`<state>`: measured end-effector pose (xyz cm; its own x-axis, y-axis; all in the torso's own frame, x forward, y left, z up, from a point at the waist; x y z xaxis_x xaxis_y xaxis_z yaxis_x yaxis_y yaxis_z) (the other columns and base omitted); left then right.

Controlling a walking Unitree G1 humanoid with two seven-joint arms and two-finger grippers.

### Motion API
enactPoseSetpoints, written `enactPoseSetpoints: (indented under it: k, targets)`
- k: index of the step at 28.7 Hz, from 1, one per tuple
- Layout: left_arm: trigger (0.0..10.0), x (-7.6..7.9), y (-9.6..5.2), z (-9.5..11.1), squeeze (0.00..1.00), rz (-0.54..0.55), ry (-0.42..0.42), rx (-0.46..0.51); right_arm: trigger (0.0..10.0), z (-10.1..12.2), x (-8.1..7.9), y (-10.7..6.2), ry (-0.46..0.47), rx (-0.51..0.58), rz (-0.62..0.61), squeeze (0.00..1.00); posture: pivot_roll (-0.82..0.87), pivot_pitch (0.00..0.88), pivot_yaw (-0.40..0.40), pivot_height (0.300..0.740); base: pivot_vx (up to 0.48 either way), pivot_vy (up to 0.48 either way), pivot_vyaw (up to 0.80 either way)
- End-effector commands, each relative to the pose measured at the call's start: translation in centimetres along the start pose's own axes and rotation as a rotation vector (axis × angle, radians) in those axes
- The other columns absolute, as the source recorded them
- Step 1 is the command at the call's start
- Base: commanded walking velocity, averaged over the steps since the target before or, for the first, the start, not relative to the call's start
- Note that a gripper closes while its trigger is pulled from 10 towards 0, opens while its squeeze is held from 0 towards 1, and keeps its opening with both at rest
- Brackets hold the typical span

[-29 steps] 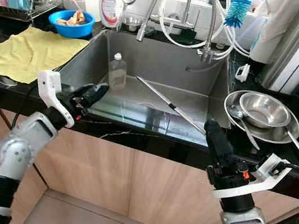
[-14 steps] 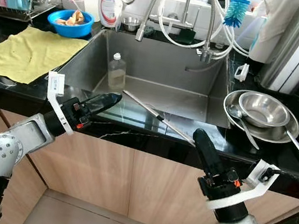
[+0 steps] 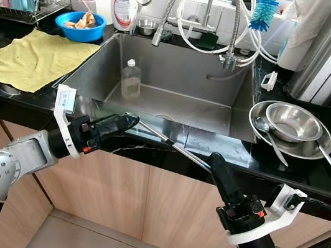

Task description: Kitchen organization

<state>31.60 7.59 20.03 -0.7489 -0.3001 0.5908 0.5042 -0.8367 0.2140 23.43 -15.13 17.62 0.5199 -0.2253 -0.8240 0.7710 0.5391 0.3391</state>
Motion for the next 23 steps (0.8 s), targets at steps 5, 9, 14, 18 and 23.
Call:
enactPoseSetpoints:
  k: [5,9,14,18,23]
  targets:
    - [10.0,0.8,0.3,0.1,0.0,-0.037,-0.02,0.007,10.0,-0.6,-1.3,0.1,-0.003,-0.029,0.053,0.0,-0.05,0.0,0.007,0.74,0.0,0.0,0.0]
    - [10.0,1.0,0.4,0.2,0.0,-0.051,-0.056,0.026,10.0,-0.8,-1.2,0.0,0.002,-0.033,0.053,0.0,-0.06,0.0,0.006,0.74,0.0,0.0,0.0]
    - [5.6,1.6,0.3,0.4,0.0,-0.081,-0.083,0.034,10.0,-1.1,-1.1,0.0,0.014,-0.025,0.047,0.0,-0.06,0.0,0.007,0.74,0.0,0.0,0.0]
    - [0.0,1.7,0.3,0.4,0.0,-0.084,-0.097,0.033,10.0,-1.1,-1.0,0.0,0.012,-0.024,0.044,0.0,-0.06,0.0,0.007,0.74,0.0,0.0,0.0]
    - [0.0,1.8,0.2,0.4,0.0,-0.092,-0.106,0.033,10.0,-0.6,-0.8,0.0,0.004,-0.01,0.04,0.0,-0.06,0.0,0.007,0.74,0.0,0.0,0.0]
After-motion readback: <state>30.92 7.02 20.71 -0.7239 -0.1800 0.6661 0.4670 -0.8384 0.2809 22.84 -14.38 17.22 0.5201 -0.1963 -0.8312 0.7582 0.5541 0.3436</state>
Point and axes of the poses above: a point about 5 cm out from each wrist's last joint towards the gripper, its own y axis pointing out of the wrist towards the gripper, its own z axis along the axis of the wrist's last joint, x = y × z, the point moved 6 cm from there along y, pointing out of the wrist towards the gripper, and after that the axes turned 2 degrees about -y, right-handed, at the moved point
